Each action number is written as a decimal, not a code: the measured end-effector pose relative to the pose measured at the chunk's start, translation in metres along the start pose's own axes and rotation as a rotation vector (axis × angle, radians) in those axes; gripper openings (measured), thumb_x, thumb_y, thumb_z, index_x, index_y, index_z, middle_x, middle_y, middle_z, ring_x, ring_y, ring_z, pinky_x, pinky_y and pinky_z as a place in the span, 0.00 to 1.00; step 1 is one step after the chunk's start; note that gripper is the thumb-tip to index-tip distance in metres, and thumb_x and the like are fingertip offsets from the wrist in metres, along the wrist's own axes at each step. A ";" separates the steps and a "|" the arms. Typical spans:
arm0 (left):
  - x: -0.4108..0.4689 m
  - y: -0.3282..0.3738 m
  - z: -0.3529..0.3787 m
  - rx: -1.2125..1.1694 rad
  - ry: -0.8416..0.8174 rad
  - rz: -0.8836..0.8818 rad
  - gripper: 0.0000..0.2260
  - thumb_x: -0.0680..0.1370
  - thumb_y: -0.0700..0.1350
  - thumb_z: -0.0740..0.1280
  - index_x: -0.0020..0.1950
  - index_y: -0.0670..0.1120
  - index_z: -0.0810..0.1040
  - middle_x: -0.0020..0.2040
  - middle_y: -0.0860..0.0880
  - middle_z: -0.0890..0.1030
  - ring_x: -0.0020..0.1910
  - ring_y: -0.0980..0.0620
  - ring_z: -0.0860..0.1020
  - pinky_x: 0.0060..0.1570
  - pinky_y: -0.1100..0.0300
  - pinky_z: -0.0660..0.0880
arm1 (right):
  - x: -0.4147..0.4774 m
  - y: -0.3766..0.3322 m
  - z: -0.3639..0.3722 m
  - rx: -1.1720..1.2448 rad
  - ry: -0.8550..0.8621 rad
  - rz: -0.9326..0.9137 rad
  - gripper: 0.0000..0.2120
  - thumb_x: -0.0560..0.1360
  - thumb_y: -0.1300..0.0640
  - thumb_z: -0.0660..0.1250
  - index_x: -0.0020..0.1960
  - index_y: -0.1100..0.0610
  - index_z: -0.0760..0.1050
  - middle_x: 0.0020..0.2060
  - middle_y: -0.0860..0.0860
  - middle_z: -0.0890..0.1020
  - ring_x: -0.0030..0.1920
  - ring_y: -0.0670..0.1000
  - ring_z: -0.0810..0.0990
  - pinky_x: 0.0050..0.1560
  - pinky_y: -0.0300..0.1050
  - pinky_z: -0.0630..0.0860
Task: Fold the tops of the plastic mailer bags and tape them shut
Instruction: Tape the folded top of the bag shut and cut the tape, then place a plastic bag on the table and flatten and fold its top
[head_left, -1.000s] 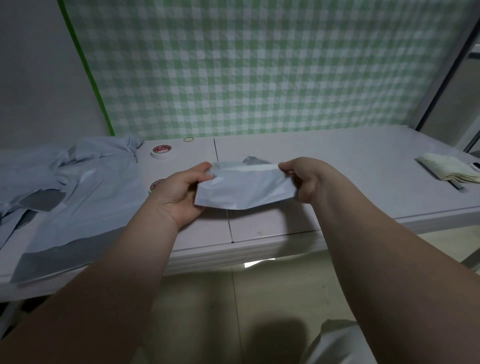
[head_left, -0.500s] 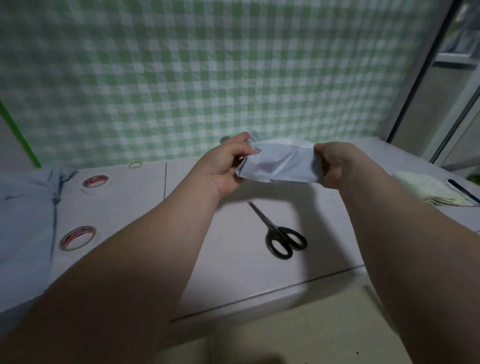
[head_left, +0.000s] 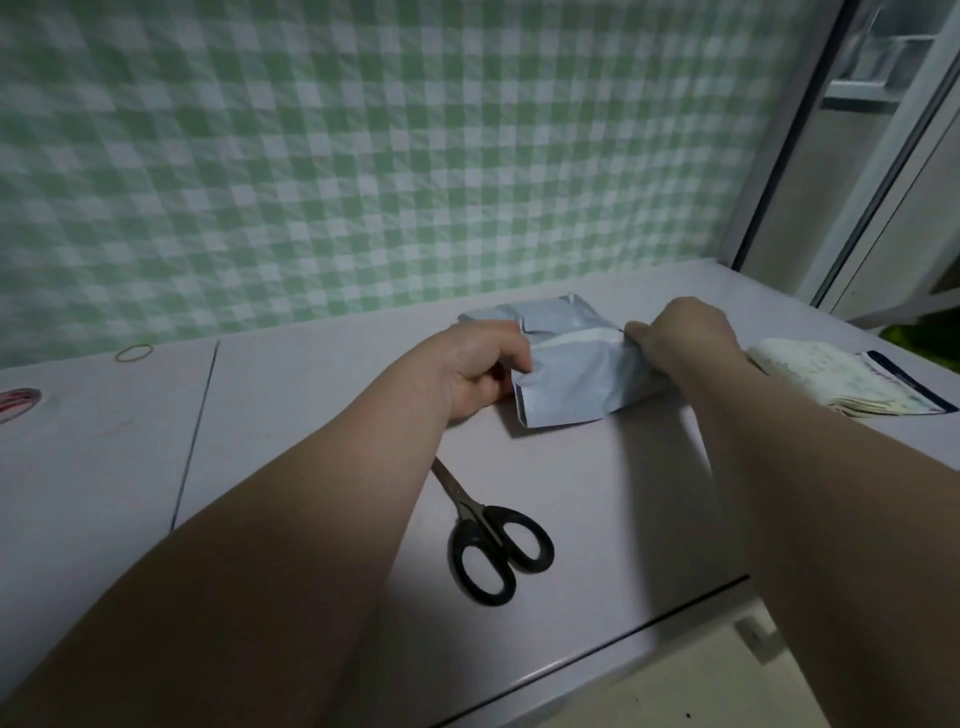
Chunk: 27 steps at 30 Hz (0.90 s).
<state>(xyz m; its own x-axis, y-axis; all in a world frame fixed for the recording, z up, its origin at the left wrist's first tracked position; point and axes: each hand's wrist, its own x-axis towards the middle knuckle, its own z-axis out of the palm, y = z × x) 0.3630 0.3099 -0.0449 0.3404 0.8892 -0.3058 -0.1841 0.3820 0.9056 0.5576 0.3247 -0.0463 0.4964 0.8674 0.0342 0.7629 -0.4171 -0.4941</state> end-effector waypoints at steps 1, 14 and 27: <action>-0.003 0.001 0.000 0.025 0.013 -0.011 0.20 0.70 0.24 0.53 0.54 0.38 0.76 0.51 0.41 0.81 0.46 0.47 0.80 0.45 0.59 0.79 | -0.002 0.002 0.000 -0.054 -0.017 0.008 0.15 0.76 0.48 0.65 0.45 0.61 0.71 0.47 0.58 0.77 0.43 0.58 0.72 0.43 0.45 0.66; -0.017 -0.019 0.007 1.709 0.202 0.086 0.28 0.81 0.59 0.50 0.78 0.50 0.49 0.79 0.50 0.44 0.77 0.44 0.43 0.71 0.38 0.46 | -0.035 -0.030 0.041 -0.280 -0.168 -0.410 0.24 0.81 0.51 0.47 0.69 0.65 0.63 0.67 0.63 0.65 0.66 0.62 0.63 0.66 0.55 0.61; -0.024 -0.026 -0.007 1.732 0.131 -0.021 0.35 0.79 0.65 0.47 0.78 0.45 0.42 0.78 0.49 0.39 0.77 0.49 0.38 0.72 0.37 0.41 | -0.034 -0.020 0.053 -0.325 -0.194 -0.253 0.35 0.78 0.40 0.46 0.76 0.62 0.50 0.76 0.57 0.53 0.75 0.56 0.52 0.73 0.56 0.50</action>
<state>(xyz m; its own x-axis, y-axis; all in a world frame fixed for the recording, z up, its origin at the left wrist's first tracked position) 0.3525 0.2804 -0.0630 0.2425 0.9343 -0.2615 0.9689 -0.2195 0.1144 0.5034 0.3178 -0.0842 0.2144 0.9749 -0.0602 0.9560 -0.2221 -0.1919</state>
